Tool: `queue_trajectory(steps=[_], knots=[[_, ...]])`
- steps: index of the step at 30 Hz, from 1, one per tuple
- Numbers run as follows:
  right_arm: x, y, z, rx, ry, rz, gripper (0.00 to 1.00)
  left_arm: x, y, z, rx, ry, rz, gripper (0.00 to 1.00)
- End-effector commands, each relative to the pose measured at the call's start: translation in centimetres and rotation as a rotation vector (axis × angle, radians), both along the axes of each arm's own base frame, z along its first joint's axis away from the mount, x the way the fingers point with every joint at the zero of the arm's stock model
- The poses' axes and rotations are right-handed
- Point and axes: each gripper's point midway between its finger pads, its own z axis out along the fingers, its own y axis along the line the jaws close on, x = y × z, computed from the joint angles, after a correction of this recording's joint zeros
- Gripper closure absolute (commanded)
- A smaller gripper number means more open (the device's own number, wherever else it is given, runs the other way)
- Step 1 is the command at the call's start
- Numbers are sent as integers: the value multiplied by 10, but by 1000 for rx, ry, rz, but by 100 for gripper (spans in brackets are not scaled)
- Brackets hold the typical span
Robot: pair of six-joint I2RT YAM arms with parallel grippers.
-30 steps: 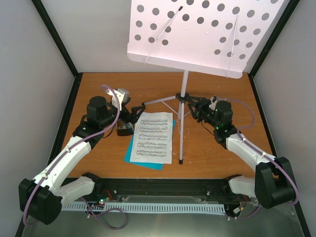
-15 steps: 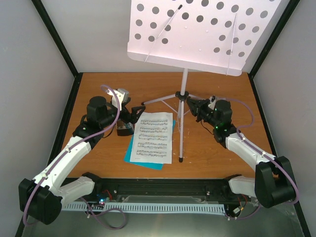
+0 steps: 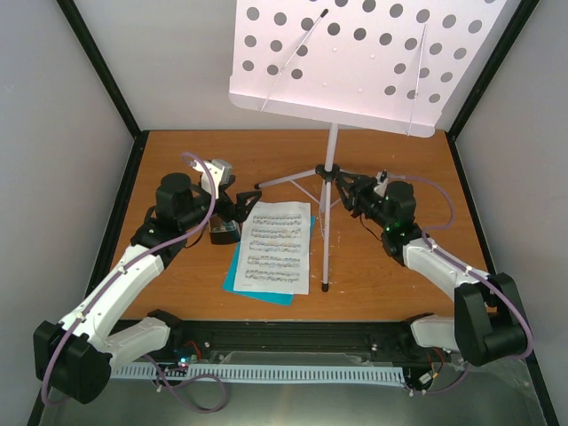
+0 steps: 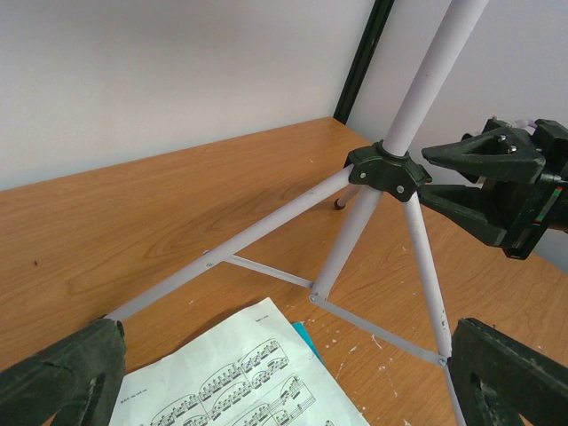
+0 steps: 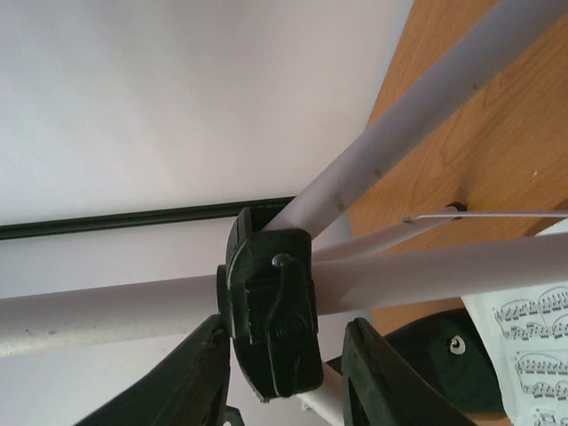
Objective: Pack up the instrument practice props
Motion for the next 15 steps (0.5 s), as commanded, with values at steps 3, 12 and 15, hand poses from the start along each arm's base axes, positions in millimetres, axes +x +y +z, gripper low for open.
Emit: queue_trajectory(steps=[3,12,15], knots=[[9,1,3,8,-78,-4,76,-1,1,14,-1,-61,-10,1],[12,-9,3,-25,-109,-40,75,-2,1,15,-2,-62,-12,0],[12,-9,5,-31,-120,-36,75,-2,1,14,-2,-60,-14,1]])
